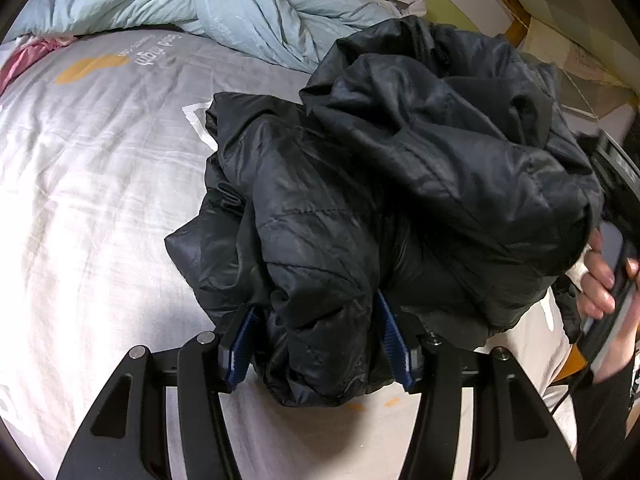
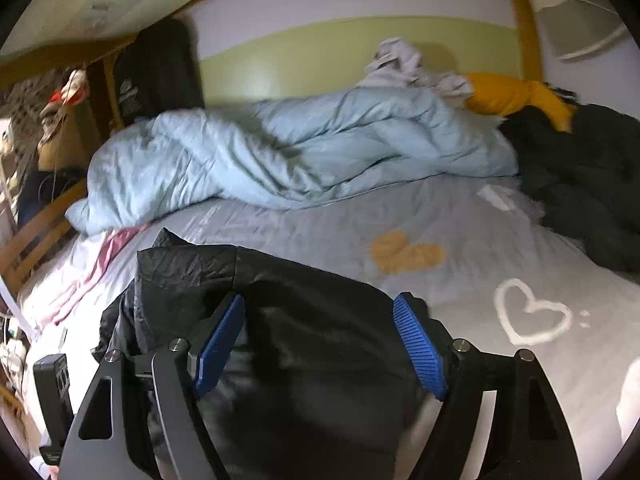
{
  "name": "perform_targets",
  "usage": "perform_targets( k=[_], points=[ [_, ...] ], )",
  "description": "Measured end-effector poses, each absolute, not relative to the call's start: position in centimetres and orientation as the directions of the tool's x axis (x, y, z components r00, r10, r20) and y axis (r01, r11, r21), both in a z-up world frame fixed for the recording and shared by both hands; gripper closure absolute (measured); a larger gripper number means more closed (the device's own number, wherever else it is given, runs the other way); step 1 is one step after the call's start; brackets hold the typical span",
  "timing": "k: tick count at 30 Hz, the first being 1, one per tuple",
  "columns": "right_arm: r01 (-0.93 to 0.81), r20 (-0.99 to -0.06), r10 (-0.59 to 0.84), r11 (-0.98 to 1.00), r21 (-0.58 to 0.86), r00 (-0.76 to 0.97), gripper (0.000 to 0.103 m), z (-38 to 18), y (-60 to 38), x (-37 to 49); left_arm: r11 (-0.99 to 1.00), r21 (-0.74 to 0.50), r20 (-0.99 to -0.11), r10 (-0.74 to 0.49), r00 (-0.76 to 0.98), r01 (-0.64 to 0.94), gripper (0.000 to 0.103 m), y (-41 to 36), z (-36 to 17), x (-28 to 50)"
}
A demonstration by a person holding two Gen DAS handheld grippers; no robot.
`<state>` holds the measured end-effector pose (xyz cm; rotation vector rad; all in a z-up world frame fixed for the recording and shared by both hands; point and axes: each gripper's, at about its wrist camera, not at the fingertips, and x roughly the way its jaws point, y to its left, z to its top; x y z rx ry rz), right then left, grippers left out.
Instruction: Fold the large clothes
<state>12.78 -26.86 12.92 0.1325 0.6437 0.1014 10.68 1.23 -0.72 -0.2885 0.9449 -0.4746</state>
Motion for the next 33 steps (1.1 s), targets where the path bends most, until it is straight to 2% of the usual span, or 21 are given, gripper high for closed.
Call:
perform_targets(
  k=[3, 6, 8, 10, 12, 17, 21, 25, 30, 33],
  points=[
    [-0.161, -0.654, 0.251, 0.967, 0.196, 0.713, 0.025, 11.6, -25.2, 14.9, 0.883, -0.36, -0.683, -0.469, 0.56, 0.301, 0.049, 1.3, 1.6, 9.8],
    [-0.243, -0.684, 0.298, 0.953, 0.179, 0.665, 0.026, 10.0, -23.0, 15.1, 0.876, -0.285, -0.581, -0.48, 0.657, 0.388, 0.049, 1.8, 5.5, 7.7],
    [-0.284, -0.691, 0.307, 0.947, 0.152, 0.654, 0.027, 9.1, -21.6, 14.9, 0.867, -0.278, -0.48, -0.499, 0.722, 0.414, 0.043, 2.9, 7.9, 6.2],
    [-0.317, -0.698, 0.341, 0.933, 0.17, 0.63, 0.027, 8.1, -20.7, 14.6, 0.843, -0.313, -0.399, -0.535, 0.745, 0.438, 0.032, 4.0, 9.4, 5.3],
    [-0.356, -0.703, 0.398, 0.909, 0.217, 0.589, 0.027, 7.1, -19.8, 14.3, 0.823, -0.338, -0.371, -0.563, 0.739, 0.457, 0.031, 4.3, 9.9, 5.1],
    [-0.457, -0.704, 0.447, 0.868, 0.193, 0.552, 0.027, 6.7, -17.1, 12.0, 0.875, -0.27, -0.453, -0.485, 0.748, 0.403, 0.03, 2.7, 8.5, 6.6],
    [-0.486, -0.706, 0.422, 0.865, 0.125, 0.569, 0.027, 7.2, -16.1, 10.3, 0.922, -0.287, -0.555, -0.38, 0.74, 0.259, 0.028, 3.2, 6.1, 8.5],
    [-0.419, -0.687, 0.37, 0.902, 0.104, 0.625, 0.027, 7.9, -17.7, 9.5, 0.933, -0.321, -0.586, -0.329, 0.74, 0.16, 0.025, 4.8, 4.8, 8.6],
    [-0.303, -0.673, 0.275, 0.95, 0.08, 0.686, 0.027, 8.4, -20.8, 9.0, 0.966, -0.229, -0.635, -0.239, 0.735, 0.116, 0.025, 4.4, 3.9, 8.5],
    [-0.222, -0.676, 0.243, 0.968, 0.118, 0.696, 0.027, 8.1, -23.7, 8.8, 0.975, -0.2, -0.685, -0.209, 0.698, 0.095, 0.024, 4.1, 2.5, 9.3]
  ],
)
